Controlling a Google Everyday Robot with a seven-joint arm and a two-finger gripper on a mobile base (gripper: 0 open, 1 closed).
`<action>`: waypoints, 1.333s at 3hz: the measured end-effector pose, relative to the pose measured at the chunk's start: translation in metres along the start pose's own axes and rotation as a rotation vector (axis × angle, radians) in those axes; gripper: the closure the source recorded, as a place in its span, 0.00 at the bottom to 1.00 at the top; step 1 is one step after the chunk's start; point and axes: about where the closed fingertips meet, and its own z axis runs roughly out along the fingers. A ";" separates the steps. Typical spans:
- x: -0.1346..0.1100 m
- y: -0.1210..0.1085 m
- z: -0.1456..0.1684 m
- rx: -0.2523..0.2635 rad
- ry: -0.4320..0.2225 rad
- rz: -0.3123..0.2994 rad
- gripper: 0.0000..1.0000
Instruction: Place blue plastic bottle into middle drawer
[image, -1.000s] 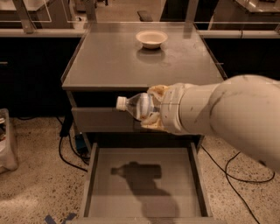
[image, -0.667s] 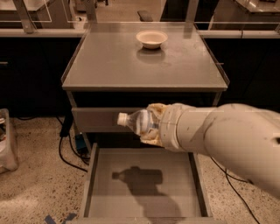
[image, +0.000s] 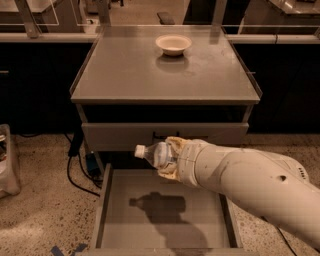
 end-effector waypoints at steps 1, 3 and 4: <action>0.000 0.000 0.000 0.000 0.000 0.000 1.00; 0.023 0.057 0.035 0.038 0.000 -0.070 1.00; 0.038 0.084 0.064 0.038 -0.014 -0.090 1.00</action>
Offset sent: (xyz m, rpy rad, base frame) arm -0.0380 0.0193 -0.0739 -0.0401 -0.1124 0.0258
